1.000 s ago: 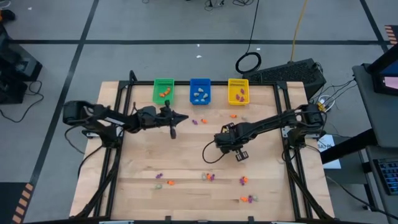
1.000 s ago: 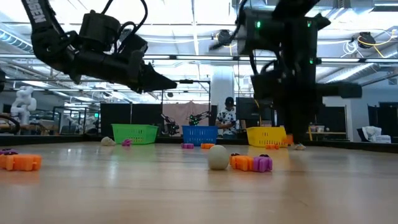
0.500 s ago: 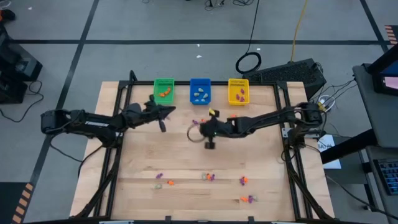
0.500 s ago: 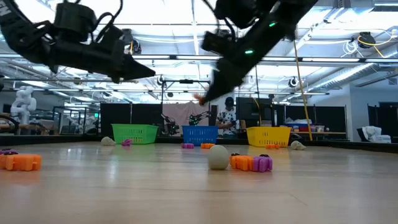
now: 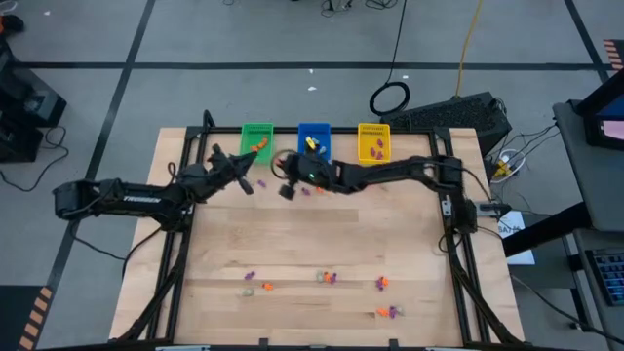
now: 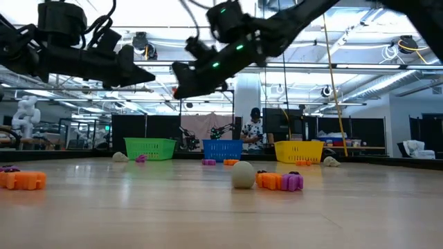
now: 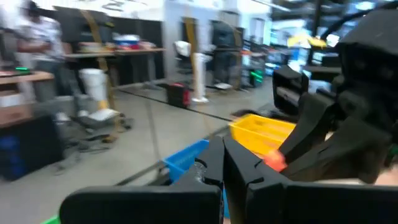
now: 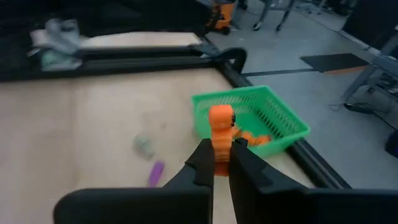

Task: Sort Halloween decoration
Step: Put the orange skeleton toy into the green bin, then put the purple skeleton toy into the yellow bin, then put the white skull toy into the blue bin

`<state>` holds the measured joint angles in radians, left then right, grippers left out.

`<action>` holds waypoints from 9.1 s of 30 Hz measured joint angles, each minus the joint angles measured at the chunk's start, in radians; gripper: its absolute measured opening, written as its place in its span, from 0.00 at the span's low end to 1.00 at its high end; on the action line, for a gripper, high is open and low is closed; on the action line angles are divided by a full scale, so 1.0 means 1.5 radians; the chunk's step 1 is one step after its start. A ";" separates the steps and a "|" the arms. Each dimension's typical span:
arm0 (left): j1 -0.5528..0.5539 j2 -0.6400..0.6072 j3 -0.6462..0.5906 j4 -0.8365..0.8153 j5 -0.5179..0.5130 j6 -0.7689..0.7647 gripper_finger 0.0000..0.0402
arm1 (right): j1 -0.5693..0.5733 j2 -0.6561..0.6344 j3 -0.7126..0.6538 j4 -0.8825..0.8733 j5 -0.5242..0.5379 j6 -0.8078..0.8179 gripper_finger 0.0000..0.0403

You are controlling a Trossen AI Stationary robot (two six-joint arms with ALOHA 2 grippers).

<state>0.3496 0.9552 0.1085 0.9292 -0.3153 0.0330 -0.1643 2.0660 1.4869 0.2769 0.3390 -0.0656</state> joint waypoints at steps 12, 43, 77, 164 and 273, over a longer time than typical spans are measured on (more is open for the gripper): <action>0.002 -0.054 -0.003 0.005 -0.147 0.020 0.00 | -0.076 0.199 0.288 -0.085 -0.017 0.025 0.02; 0.003 -0.078 -0.003 -0.052 -0.146 0.022 0.00 | -0.113 0.320 0.424 -0.173 -0.107 0.126 0.37; -0.057 -0.099 0.032 -0.211 0.114 0.017 0.00 | 0.020 -0.141 -0.287 0.162 -0.083 0.115 0.00; -0.313 0.415 0.333 -0.224 -0.053 -0.207 0.00 | 0.039 -0.592 -0.551 0.046 0.057 0.054 0.00; -0.190 0.772 0.556 0.127 0.146 -0.031 0.00 | 0.116 -0.665 -0.545 -0.093 0.174 0.054 0.00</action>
<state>0.0645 2.1138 0.9420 1.1193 -0.0960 -0.0142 0.0093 1.0691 0.6688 0.1369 0.5993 0.0153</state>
